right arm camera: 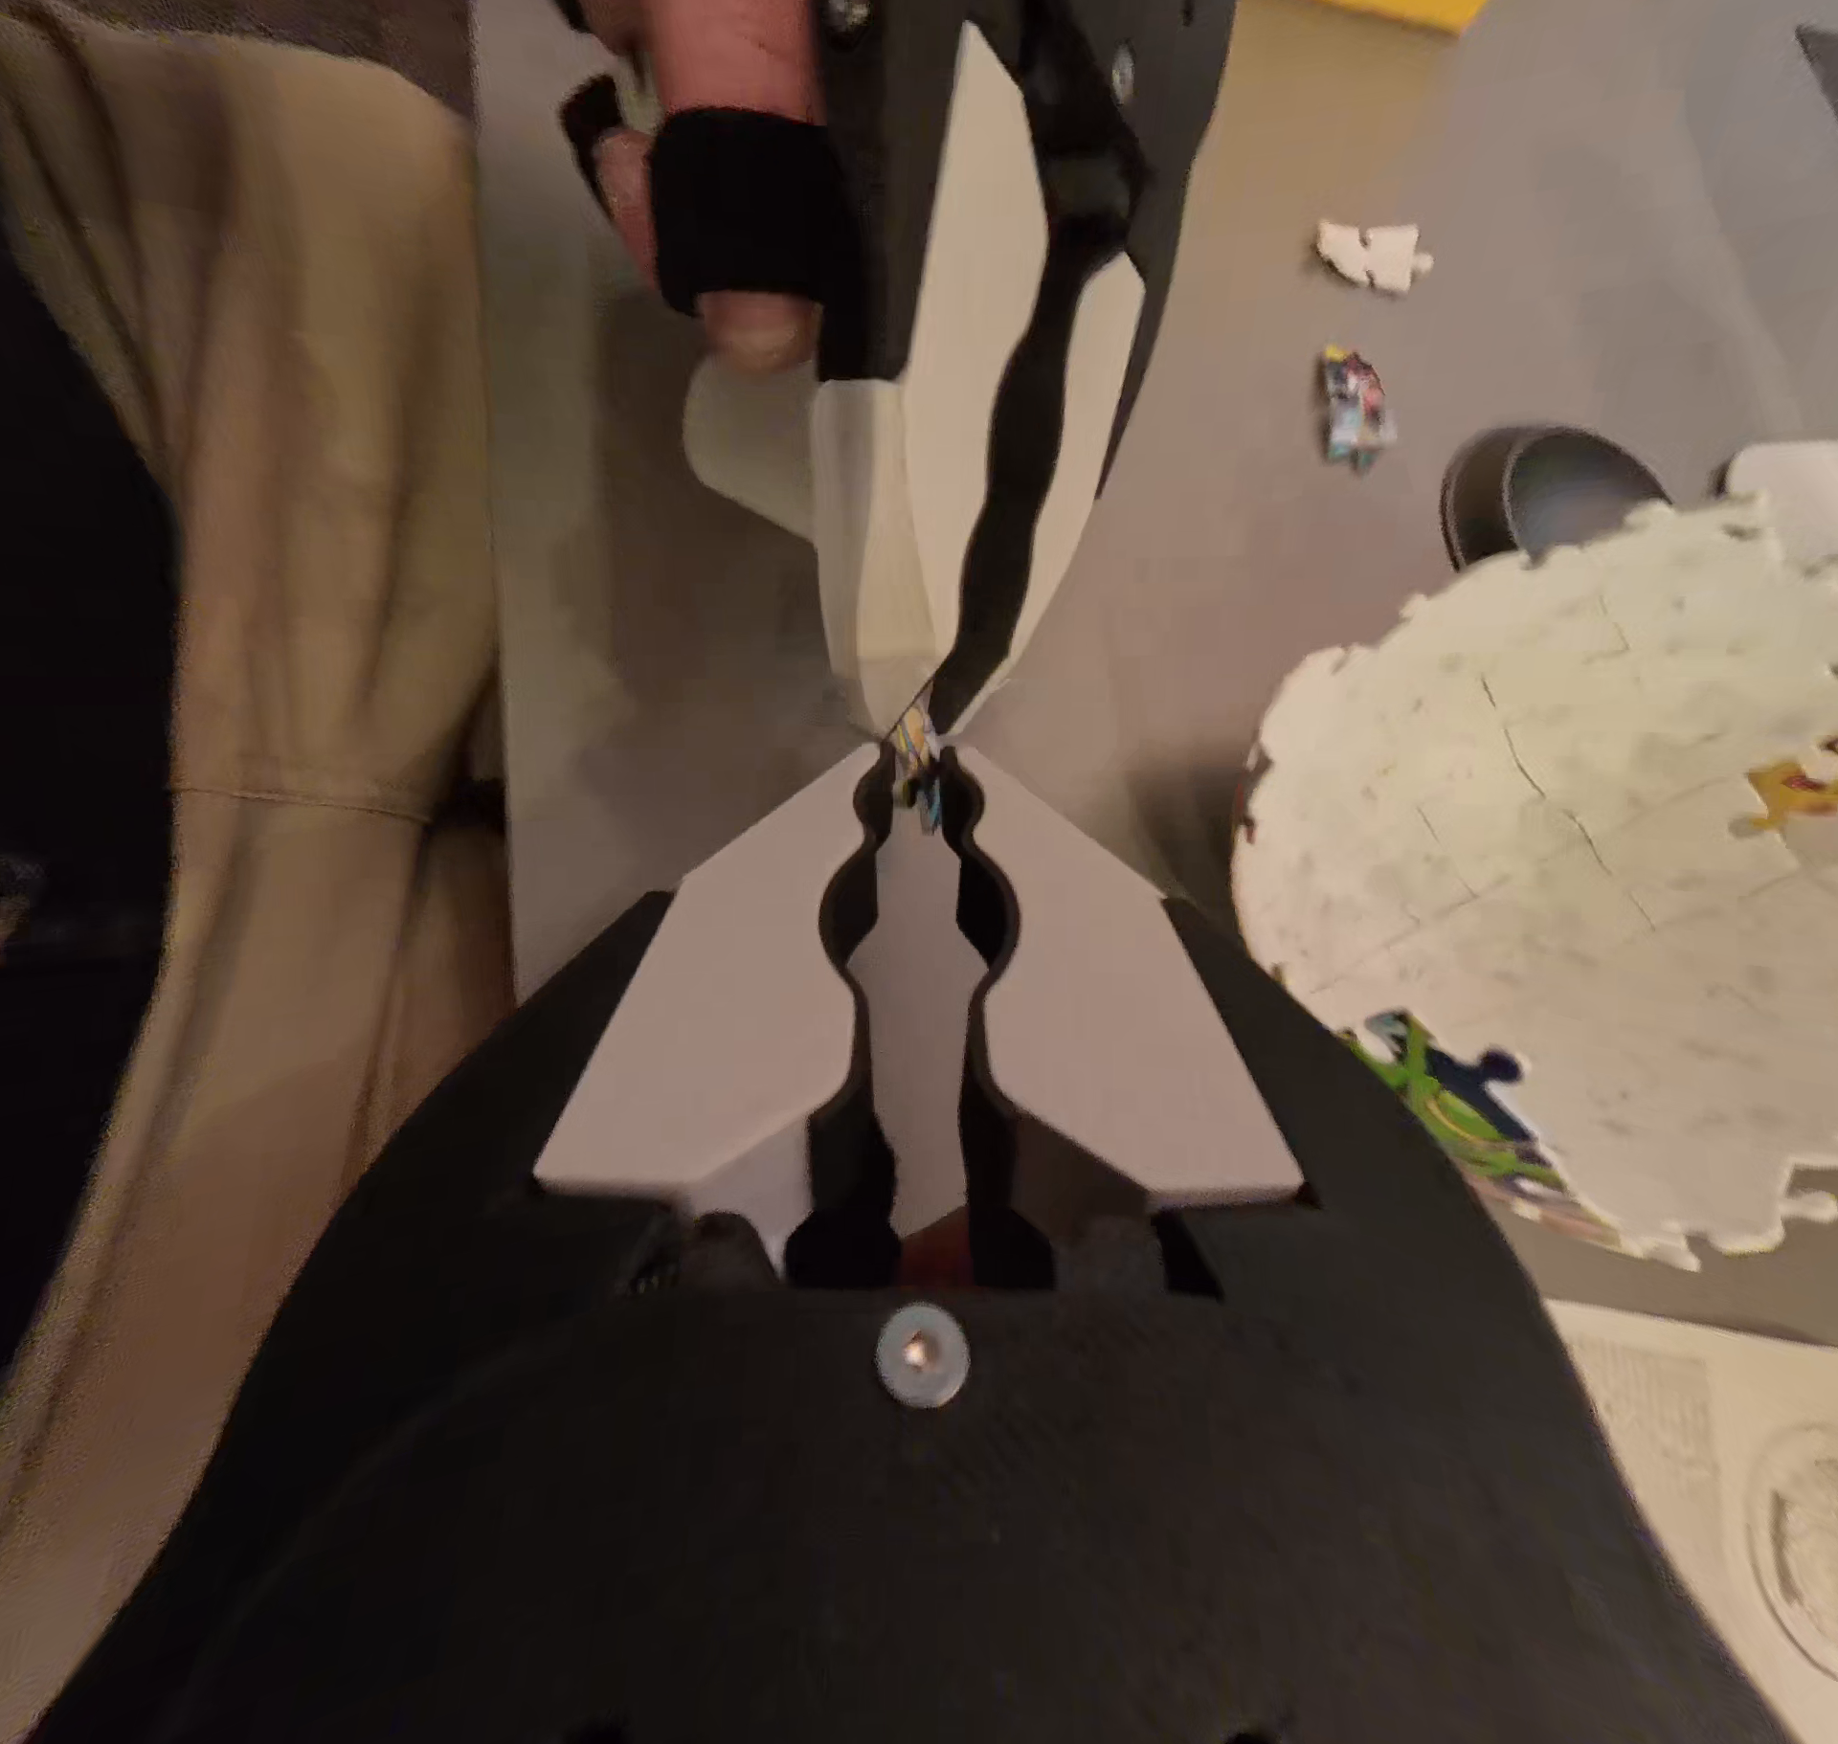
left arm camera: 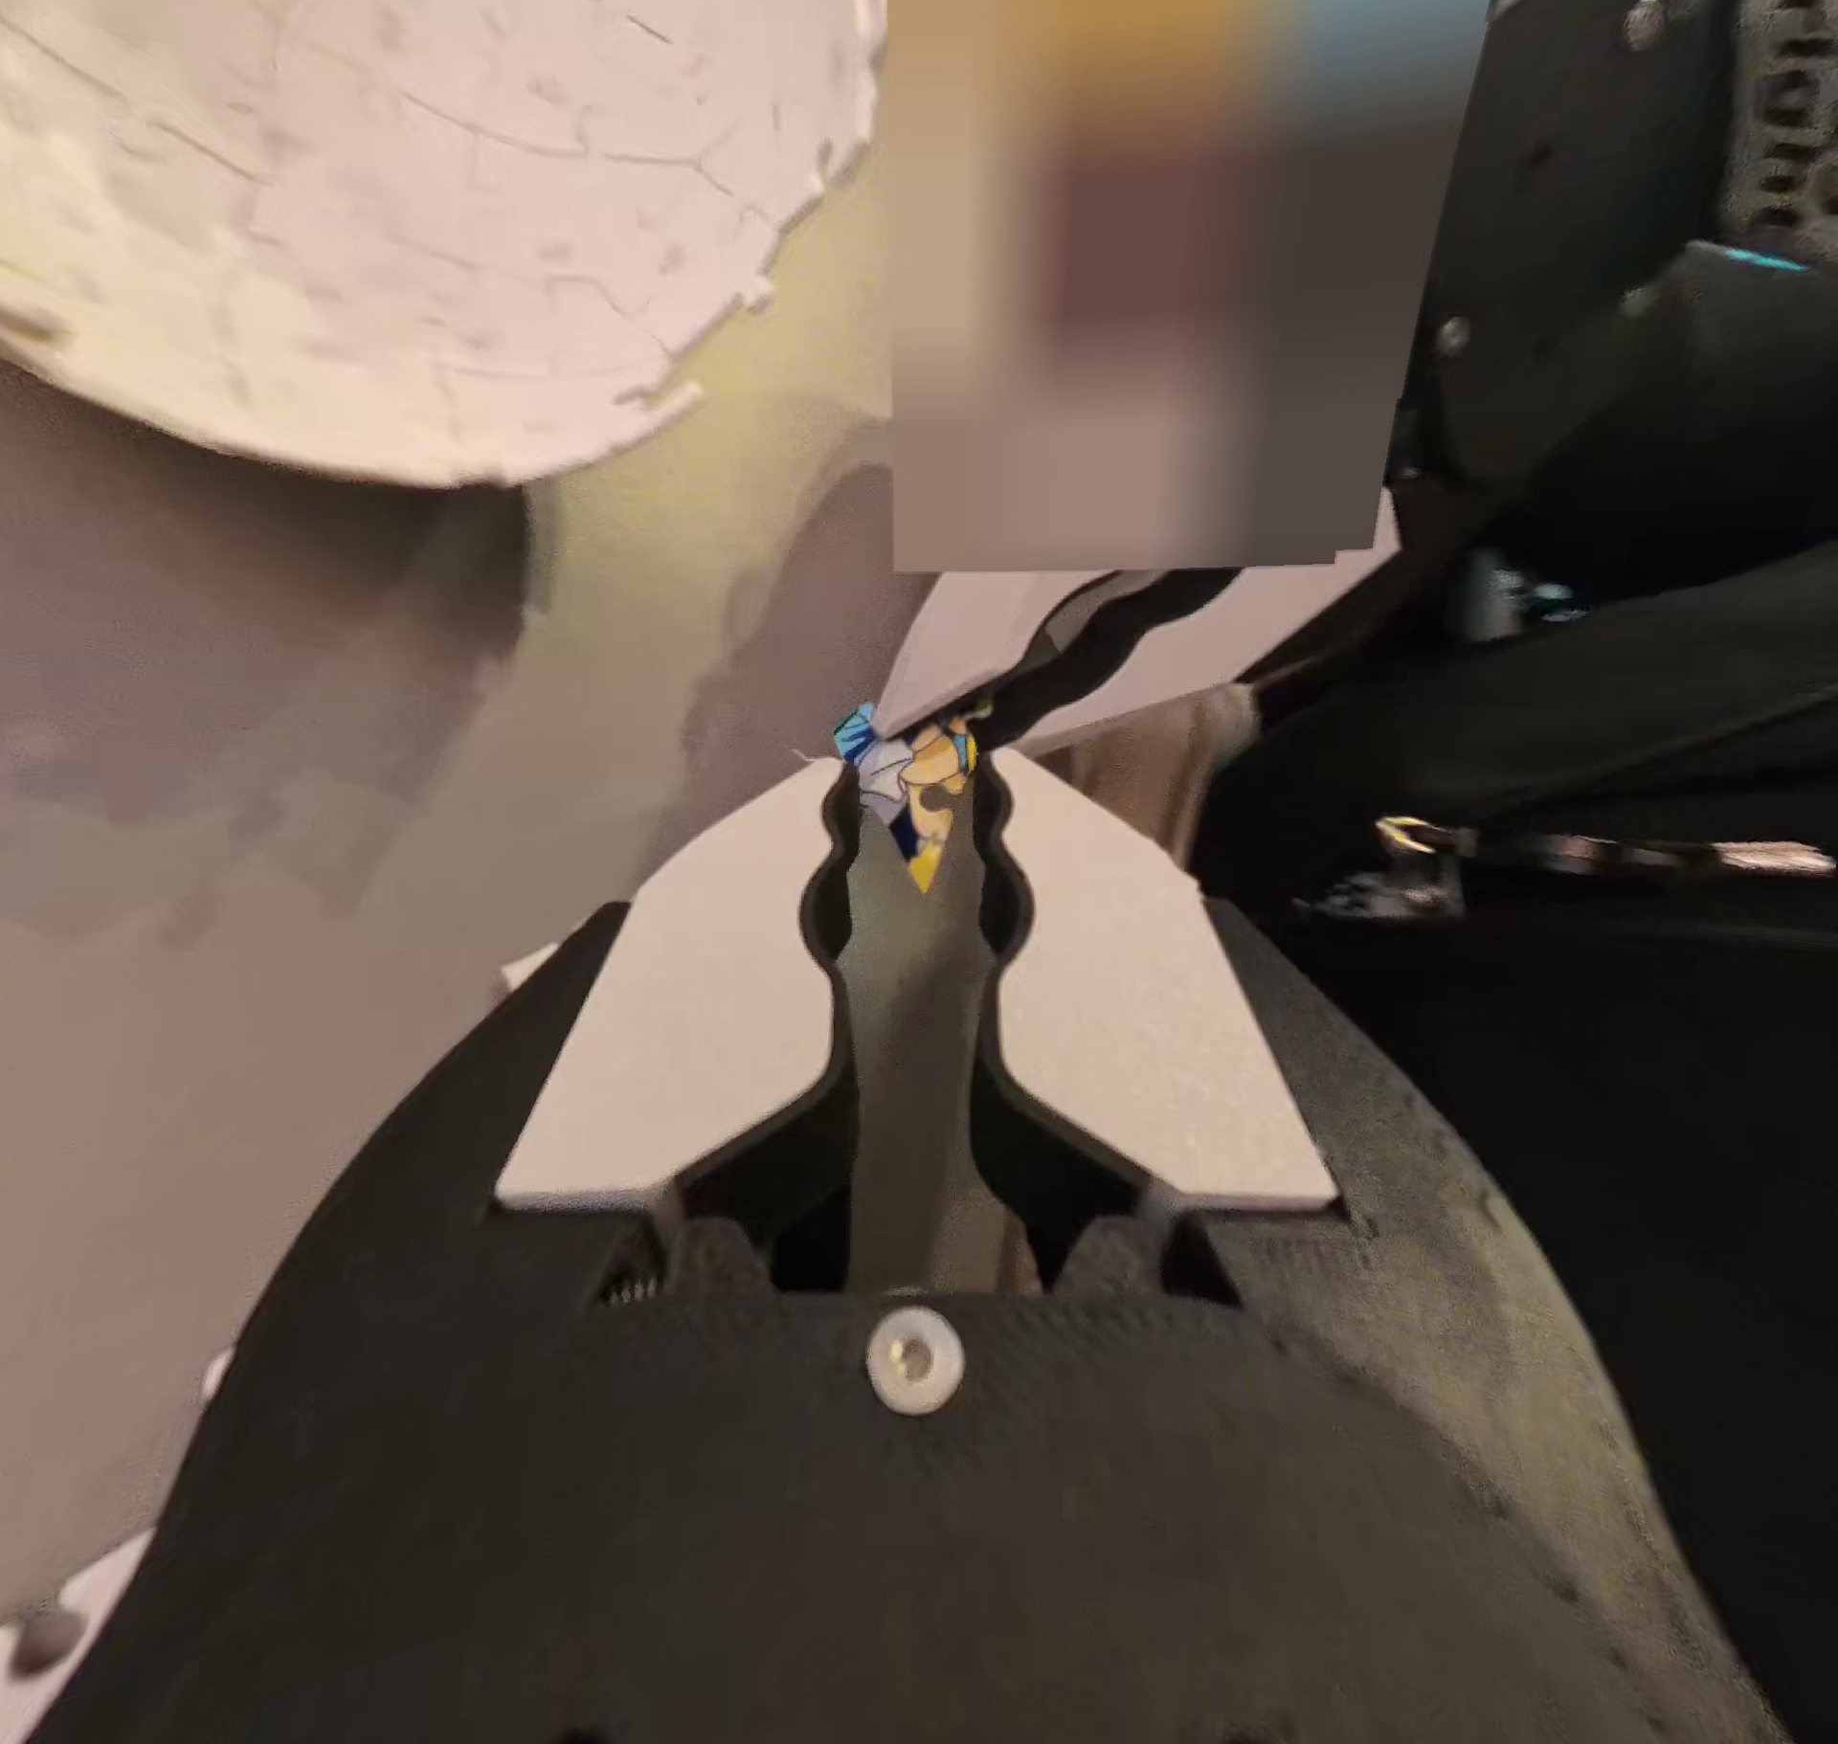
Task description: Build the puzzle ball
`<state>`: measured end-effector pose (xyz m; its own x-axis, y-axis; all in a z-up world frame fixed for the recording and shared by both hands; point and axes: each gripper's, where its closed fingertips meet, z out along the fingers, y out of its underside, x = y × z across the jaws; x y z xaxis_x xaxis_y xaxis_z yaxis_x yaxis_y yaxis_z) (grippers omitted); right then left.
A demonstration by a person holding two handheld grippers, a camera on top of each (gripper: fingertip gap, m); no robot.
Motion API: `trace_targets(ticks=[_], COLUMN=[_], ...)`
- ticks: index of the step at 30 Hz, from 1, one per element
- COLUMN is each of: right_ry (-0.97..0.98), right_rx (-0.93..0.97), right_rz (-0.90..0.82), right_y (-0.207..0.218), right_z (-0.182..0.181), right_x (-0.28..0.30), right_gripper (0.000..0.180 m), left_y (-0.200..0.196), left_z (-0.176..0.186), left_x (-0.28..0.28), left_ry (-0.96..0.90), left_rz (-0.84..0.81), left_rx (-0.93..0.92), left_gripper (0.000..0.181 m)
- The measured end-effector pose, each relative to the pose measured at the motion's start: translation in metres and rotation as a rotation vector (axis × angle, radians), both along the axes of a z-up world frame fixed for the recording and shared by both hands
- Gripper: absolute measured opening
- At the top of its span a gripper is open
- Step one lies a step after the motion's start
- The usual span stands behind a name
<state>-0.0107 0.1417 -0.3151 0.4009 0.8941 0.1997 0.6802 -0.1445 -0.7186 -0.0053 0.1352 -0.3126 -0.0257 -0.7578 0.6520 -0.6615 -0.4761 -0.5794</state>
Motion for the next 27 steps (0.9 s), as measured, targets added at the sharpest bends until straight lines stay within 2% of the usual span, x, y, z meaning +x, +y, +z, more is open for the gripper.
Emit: trace_targets(ticks=[1,3,5,8,12,14,18,23,27], right_ry=[0.032,0.055,0.094,0.267,0.574,0.648,0.667,0.667,0.519], right_rx=[-0.023,-0.048,-0.090,-0.210,-0.438,-0.490,-0.516,-0.427,-0.267], right_rz=[0.008,-0.005,-0.019,-0.125,-0.240,-0.252,-0.255,-0.305,-0.327], right_y=[-0.002,-0.002,-0.003,0.002,0.008,0.007,0.002,0.004,-0.002], right_z=[0.004,0.006,0.010,0.025,0.045,0.052,0.054,0.063,0.064], right_x=[-0.002,-0.002,-0.001,0.005,0.012,0.015,0.014,0.025,0.033], right_gripper=[0.006,0.001,0.000,0.000,0.000,0.000,0.000,0.007,0.016], left_y=[-0.003,-0.003,-0.005,0.001,0.015,0.012,0.007,0.008,0.007], left_z=[0.004,0.007,0.011,0.027,0.050,0.055,0.054,0.057,0.061], left_x=[-0.002,-0.004,-0.003,0.001,0.004,0.008,0.017,0.018,0.016], left_ry=[-0.007,-0.015,-0.038,-0.126,-0.216,-0.221,-0.208,-0.227,-0.251], left_rz=[-0.026,-0.039,-0.058,-0.024,0.033,0.011,0.009,0.082,0.124], left_rx=[-0.044,-0.105,-0.173,-0.180,0.028,0.141,0.173,-0.018,-0.155], left_gripper=[0.021,0.014,0.015,0.017,0.021,0.017,0.004,0.002,0.002])
